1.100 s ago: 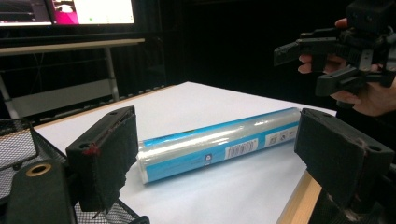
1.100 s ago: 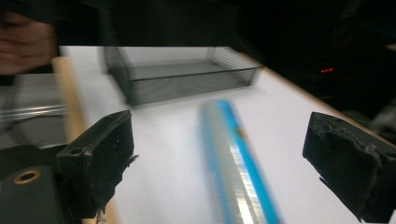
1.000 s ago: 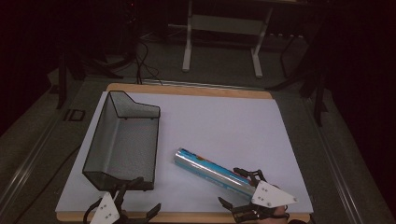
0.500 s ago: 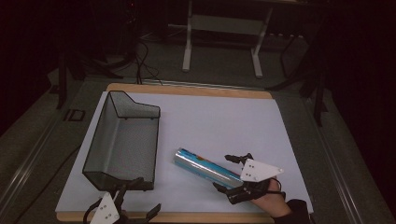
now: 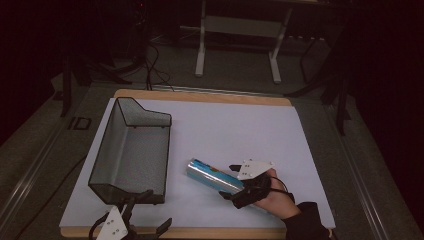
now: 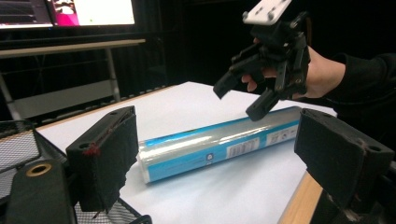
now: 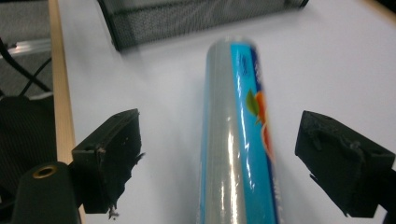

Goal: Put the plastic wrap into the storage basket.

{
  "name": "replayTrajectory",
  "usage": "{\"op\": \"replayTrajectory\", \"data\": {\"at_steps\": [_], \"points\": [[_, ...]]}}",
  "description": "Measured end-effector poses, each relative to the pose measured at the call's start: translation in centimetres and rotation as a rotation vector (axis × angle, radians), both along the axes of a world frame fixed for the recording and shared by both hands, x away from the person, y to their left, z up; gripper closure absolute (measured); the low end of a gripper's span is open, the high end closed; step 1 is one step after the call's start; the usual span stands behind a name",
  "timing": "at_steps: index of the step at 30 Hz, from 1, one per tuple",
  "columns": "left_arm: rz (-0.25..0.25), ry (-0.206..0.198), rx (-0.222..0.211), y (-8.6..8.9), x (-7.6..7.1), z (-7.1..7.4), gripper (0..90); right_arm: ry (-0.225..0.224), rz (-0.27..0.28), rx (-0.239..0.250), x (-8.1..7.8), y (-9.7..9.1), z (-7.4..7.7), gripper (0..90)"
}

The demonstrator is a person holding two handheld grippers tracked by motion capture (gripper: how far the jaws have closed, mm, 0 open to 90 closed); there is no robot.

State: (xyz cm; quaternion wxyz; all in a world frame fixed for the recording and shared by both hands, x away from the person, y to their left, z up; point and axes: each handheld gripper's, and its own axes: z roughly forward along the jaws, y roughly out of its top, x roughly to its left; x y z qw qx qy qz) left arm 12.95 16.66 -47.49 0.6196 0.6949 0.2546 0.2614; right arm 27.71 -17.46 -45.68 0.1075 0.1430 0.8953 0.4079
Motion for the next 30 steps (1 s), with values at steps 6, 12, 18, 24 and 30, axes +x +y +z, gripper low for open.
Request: {"op": "replayTrajectory", "data": {"at_steps": [6, 12, 18, 24, 30], "points": [[0.0, -0.001, -0.008, 0.1, 0.0, 0.0, 14.0, 0.058, -0.025, -0.073, 1.5, 0.6, -1.5, 15.4], [-0.004, 0.0, 0.0, 0.0, 0.0, -0.1, 14.0, 0.124, -0.058, -0.196, 2.4, 1.5, -2.5, 15.5], [0.001, -0.003, -0.001, 0.0, 0.0, -0.1, 14.0, 0.216, -0.067, -0.319, 3.4, 2.5, -3.1, 18.3], [0.004, -0.004, 0.004, -0.1, 0.0, -0.1, 14.0, 0.257, -0.082, -0.447, 4.1, 3.5, -3.8, 18.4], [0.005, -0.002, 0.006, 0.0, 0.0, -0.1, 14.0, 0.307, -0.078, -0.594, 5.0, 5.0, -4.6, 23.3]]}}
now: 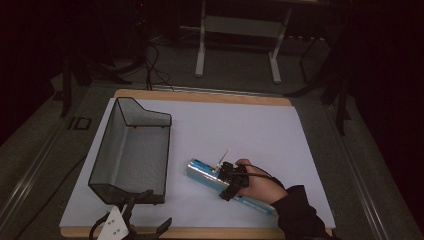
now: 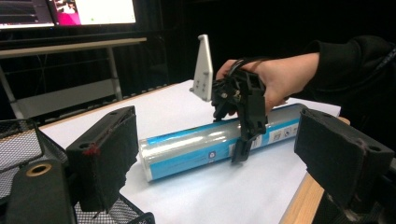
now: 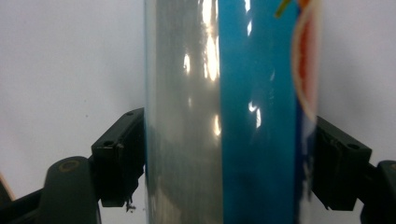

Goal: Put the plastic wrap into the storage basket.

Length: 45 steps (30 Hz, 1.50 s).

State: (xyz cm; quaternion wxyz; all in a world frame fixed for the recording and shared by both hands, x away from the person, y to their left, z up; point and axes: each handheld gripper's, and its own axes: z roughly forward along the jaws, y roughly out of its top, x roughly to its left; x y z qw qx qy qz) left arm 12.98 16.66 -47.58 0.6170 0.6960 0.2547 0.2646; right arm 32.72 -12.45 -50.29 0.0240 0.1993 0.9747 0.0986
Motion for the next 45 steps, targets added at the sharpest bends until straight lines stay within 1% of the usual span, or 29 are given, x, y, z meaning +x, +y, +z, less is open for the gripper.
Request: {"op": "replayTrajectory", "data": {"at_steps": [1, 2, 3, 4, 7, 8, 9, 10, 12, 13, 16, 18, 20, 22, 27, 28, 29, 31, 32, 33, 35, 37, 38, 39, 40, 41, 43, 44, 45], "points": [[0.0, 0.0, -0.001, 0.0, 0.0, 0.0, 14.0, 0.009, -0.003, -0.012, 0.2, 0.2, 0.0, 26.0], [0.0, -0.002, 0.003, -0.1, 0.0, 0.0, 14.0, 0.01, 0.008, -0.035, 0.2, 0.5, 0.0, 26.0], [0.0, -0.002, 0.003, -0.1, 0.0, 0.0, 14.0, 0.01, 0.008, -0.035, 0.2, 0.5, 0.0, 26.0], [0.0, -0.003, 0.004, -0.1, 0.0, 0.0, 14.0, 0.013, 0.004, -0.073, 0.4, 1.0, 0.1, 28.8], [0.005, -0.004, 0.007, -0.1, 0.0, 0.0, 14.0, 0.053, 0.019, -0.125, 0.7, 1.5, -0.1, 30.0], [0.005, -0.004, 0.007, -0.1, 0.0, 0.0, 14.0, 0.053, 0.019, -0.125, 0.7, 1.5, -0.1, 30.0], [0.005, -0.003, 0.008, -0.1, 0.0, 0.0, 14.0, 0.066, 0.036, -0.154, 0.9, 1.8, -0.1, 29.9], [0.006, -0.003, 0.009, -0.1, 0.0, 0.0, 14.0, 0.07, 0.039, -0.169, 0.9, 2.0, -0.1, 29.9], [0.005, -0.002, 0.011, -0.2, 0.0, -0.1, 14.0, 0.076, 0.036, -0.193, 1.0, 2.3, -0.1, 30.5], [0.006, -0.003, 0.014, -0.2, 0.0, -0.1, 14.1, 0.075, 0.028, -0.193, 1.0, 2.4, -0.1, 30.9], [0.012, -0.003, 0.013, -0.1, 0.0, -0.1, 14.0, 0.058, 0.011, -0.148, 0.8, 1.9, 0.0, 31.3], [0.014, 0.001, 0.013, -0.1, 0.1, -0.1, 14.1, 0.041, 0.018, -0.129, 0.6, 1.7, 0.0, 31.4], [0.015, 0.002, 0.017, -0.2, 0.1, -0.1, 14.1, 0.043, 0.026, -0.105, 0.5, 1.5, 0.0, 31.4], [0.015, -0.001, 0.021, -0.2, 0.0, -0.1, 14.1, 0.041, 0.039, -0.089, 0.3, 1.3, 0.2, 31.4], [0.018, -0.001, 0.02, -0.2, 0.0, -0.1, 14.2, 0.001, 0.036, -0.048, -0.1, 0.9, 0.9, 31.5], [0.018, -0.001, 0.02, -0.2, 0.0, -0.1, 14.2, 0.001, 0.036, -0.048, -0.1, 0.9, 0.9, 31.5], [0.017, -0.001, 0.02, -0.2, 0.0, -0.1, 14.1, -0.001, 0.032, -0.03, -0.1, 0.7, 1.2, 31.5], [0.02, -0.005, 0.02, -0.2, 0.0, -0.1, 14.2, -0.008, 0.025, -0.017, -0.1, 0.5, 1.6, 31.5], [0.02, -0.006, 0.02, -0.2, 0.0, -0.1, 14.1, -0.022, 0.018, -0.003, -0.1, 0.4, 1.8, 31.6], [0.02, -0.005, 0.02, -0.2, 0.0, -0.1, 14.1, -0.022, 0.018, -0.003, -0.1, 0.3, 1.9, 31.6], [0.019, -0.006, 0.021, -0.2, 0.0, -0.1, 14.1, -0.045, 0.009, 0.014, -0.1, 0.2, 2.3, 31.6], [0.02, -0.006, 0.02, -0.2, 0.0, -0.1, 14.2, -0.035, 0.012, 0.009, 0.0, 0.1, 2.5, 31.6], [0.019, -0.005, 0.019, -0.2, 0.0, -0.1, 14.2, -0.059, 0.01, 0.021, -0.1, 0.0, 2.6, 31.6], [0.019, -0.005, 0.019, -0.2, 0.0, -0.1, 14.2, -0.062, 0.008, 0.017, -0.1, -0.1, 2.9, 31.6], [0.018, -0.004, 0.019, -0.2, 0.0, -0.1, 14.1, -0.077, 0.005, 0.025, -0.1, -0.1, 3.0, 31.7], [0.019, -0.005, 0.019, -0.2, 0.0, -0.1, 14.1, -0.072, 0.001, 0.032, -0.1, -0.2, 3.2, 31.7], [0.02, -0.005, 0.02, -0.2, 0.0, -0.1, 14.1, -0.08, -0.001, 0.037, -0.1, -0.3, 3.4, 31.7], [0.02, -0.005, 0.019, -0.2, 0.0, -0.1, 14.1, -0.09, -0.009, 0.053, -0.1, -0.3, 3.6, 31.7], [0.021, -0.006, 0.019, -0.2, 0.0, -0.1, 14.2, -0.103, -0.02, 0.078, 0.0, -0.5, 4.2, 31.7]]}}
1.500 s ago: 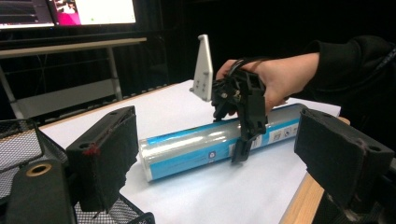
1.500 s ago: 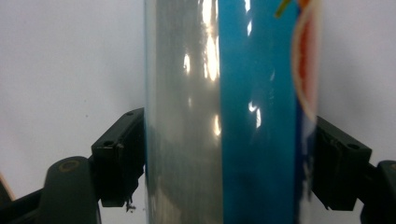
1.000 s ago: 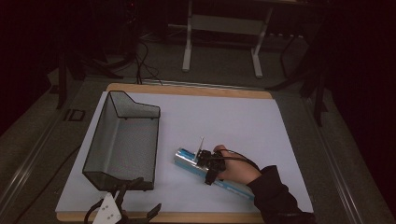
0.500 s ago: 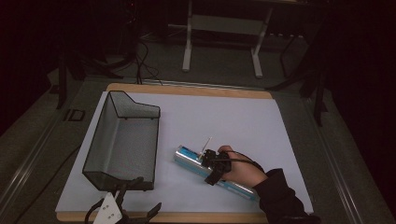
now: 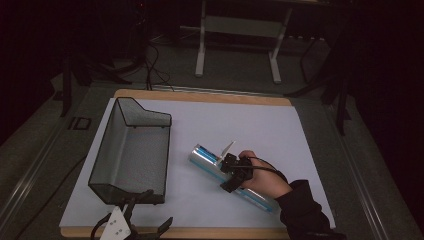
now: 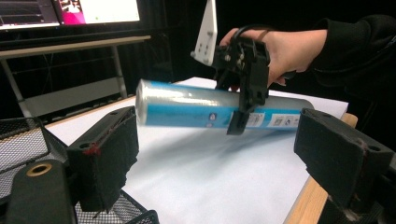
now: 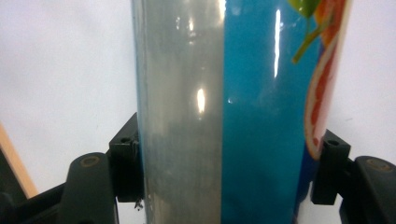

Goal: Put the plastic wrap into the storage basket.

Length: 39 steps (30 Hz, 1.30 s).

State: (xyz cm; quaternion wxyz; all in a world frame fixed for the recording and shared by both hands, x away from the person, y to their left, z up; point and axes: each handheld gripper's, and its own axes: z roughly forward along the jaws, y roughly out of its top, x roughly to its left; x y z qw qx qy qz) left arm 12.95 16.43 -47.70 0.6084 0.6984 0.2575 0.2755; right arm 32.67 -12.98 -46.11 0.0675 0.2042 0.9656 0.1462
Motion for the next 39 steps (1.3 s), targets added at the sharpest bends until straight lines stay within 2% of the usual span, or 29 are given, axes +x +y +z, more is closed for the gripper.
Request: {"op": "replayTrajectory", "data": {"at_steps": [1, 3, 5, 6, 8, 9, 10, 12, 13, 14, 19, 21, 26, 34, 39], "points": [[0.0, -0.001, 0.0, 0.0, 0.0, 0.0, 14.2, 0.003, 0.001, 0.006, 0.1, -0.1, 0.3, 31.7], [0.0, -0.002, 0.0, 0.0, 0.0, 0.0, 14.2, -0.028, -0.009, 0.026, 0.0, -0.1, 0.8, 31.7], [0.0, -0.003, -0.001, 0.0, 0.0, 0.0, 14.2, -0.025, -0.013, 0.028, 0.0, -0.1, 1.2, 31.7], [0.0, -0.002, -0.001, 0.0, 0.0, 0.0, 14.1, -0.048, -0.031, 0.062, 0.0, -0.2, 2.0, 31.7], [0.001, -0.005, -0.003, 0.0, 0.0, 0.0, 14.1, -0.074, -0.037, 0.089, 0.1, -0.2, 2.8, 31.7], [0.0, -0.005, -0.005, 0.0, 0.0, 0.0, 14.2, -0.066, -0.038, 0.091, 0.2, -0.1, 3.2, 31.7], [0.0, -0.005, -0.006, 0.0, -0.1, 0.0, 14.1, -0.093, -0.041, 0.112, 0.2, -0.1, 3.6, 31.7], [0.001, -0.005, -0.005, 0.0, -0.1, 0.0, 14.1, -0.104, -0.052, 0.135, 0.3, 0.0, 4.5, 31.7], [0.0, -0.006, -0.006, 0.0, -0.1, 0.0, 14.2, -0.125, -0.056, 0.16, 0.3, 0.0, 4.9, 31.7], [-0.001, -0.005, -0.006, 0.0, -0.1, 0.0, 14.1, -0.117, -0.054, 0.169, 0.4, 0.1, 5.4, 31.7], [0.0, -0.007, -0.004, 0.0, -0.1, 0.0, 14.1, -0.16, -0.055, 0.23, 0.7, 1.0, 7.4, 31.7], [-0.002, -0.009, -0.004, 0.1, -0.1, 0.0, 14.2, -0.182, -0.061, 0.272, 0.8, 1.5, 8.2, 31.7], [-0.001, -0.009, -0.008, 0.2, -0.1, 0.1, 14.2, -0.199, -0.072, 0.386, 1.1, 2.8, 10.4, 31.7], [-0.002, -0.013, -0.011, 0.3, -0.2, 0.1, 14.2, -0.213, -0.081, 0.513, 1.5, 5.6, 13.4, 31.7], [-0.011, -0.012, -0.009, 0.2, -0.1, 0.1, 14.1, -0.195, -0.114, 0.613, 1.7, 7.3, 14.8, 31.6]]}}
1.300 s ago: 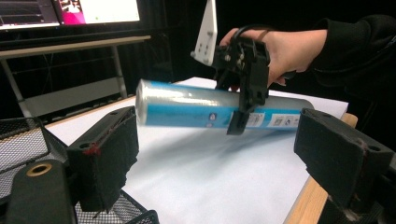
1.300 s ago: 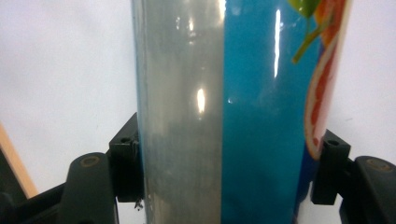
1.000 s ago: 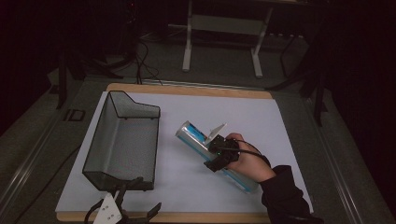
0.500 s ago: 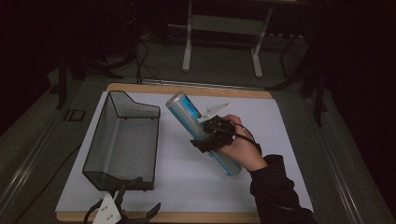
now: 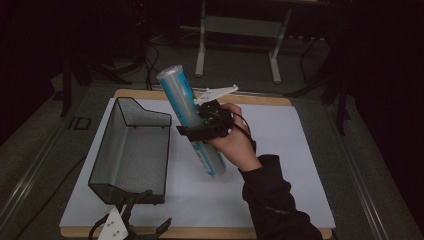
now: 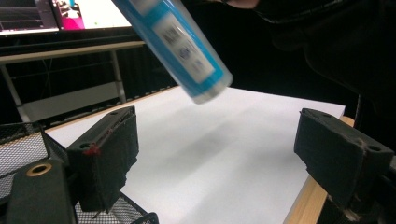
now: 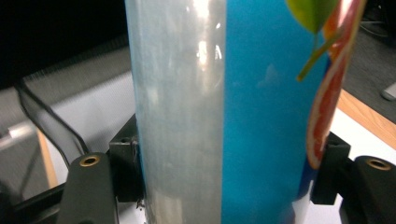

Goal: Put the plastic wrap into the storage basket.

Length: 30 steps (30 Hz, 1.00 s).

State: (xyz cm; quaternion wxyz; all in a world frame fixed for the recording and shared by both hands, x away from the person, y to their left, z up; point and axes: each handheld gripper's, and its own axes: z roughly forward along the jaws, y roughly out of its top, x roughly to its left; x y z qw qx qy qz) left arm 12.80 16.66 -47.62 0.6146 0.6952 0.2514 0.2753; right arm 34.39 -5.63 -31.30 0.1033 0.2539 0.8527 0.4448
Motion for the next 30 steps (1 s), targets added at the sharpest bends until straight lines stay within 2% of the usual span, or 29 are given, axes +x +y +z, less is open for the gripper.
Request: {"op": "replayTrajectory", "data": {"at_steps": [2, 5, 9, 13, 14, 15, 16, 19, 24, 28, 30], "points": [[0.0, 0.0, 0.001, 0.0, -0.1, 0.0, 14.1, 0.002, 0.007, 0.037, 0.1, 0.7, 0.5, 31.7], [0.003, -0.003, -0.005, 0.1, -0.1, 0.0, 14.1, -0.002, -0.005, 0.062, 0.3, 1.7, 1.1, 31.7], [0.0, -0.001, -0.003, 0.1, -0.1, 0.0, 14.1, 0.04, -0.017, 0.129, 1.1, 2.8, 1.7, 31.6], [-0.002, 0.0, -0.005, 0.1, -0.1, 0.0, 14.1, 0.05, -0.037, 0.167, 1.6, 3.7, 2.0, 31.6], [-0.003, 0.004, -0.001, 0.1, 0.0, -0.1, 14.1, 0.057, -0.048, 0.188, 1.7, 4.0, 2.1, 31.6], [-0.003, 0.005, -0.002, 0.1, 0.0, -0.1, 14.1, 0.079, -0.054, 0.235, 2.0, 4.6, 2.1, 31.7], [-0.003, 0.004, -0.002, 0.1, 0.0, -0.1, 14.1, 0.091, -0.064, 0.253, 2.0, 5.0, 2.1, 31.6], [-0.005, 0.001, -0.006, 0.2, -0.1, -0.1, 14.1, 0.11, -0.051, 0.28, 2.1, 6.3, 2.0, 31.6], [-0.003, -0.001, -0.01, 0.3, -0.1, 0.0, 14.1, 0.132, -0.074, 0.313, 2.0, 8.3, 0.8, 31.6], [-0.003, -0.003, -0.007, 0.3, -0.2, -0.1, 14.1, 0.216, -0.108, 0.361, 2.7, 9.4, -1.3, 31.6], [-0.004, -0.001, -0.005, 0.2, -0.2, -0.1, 14.1, 0.256, -0.125, 0.363, 3.0, 10.0, -2.5, 31.7]]}}
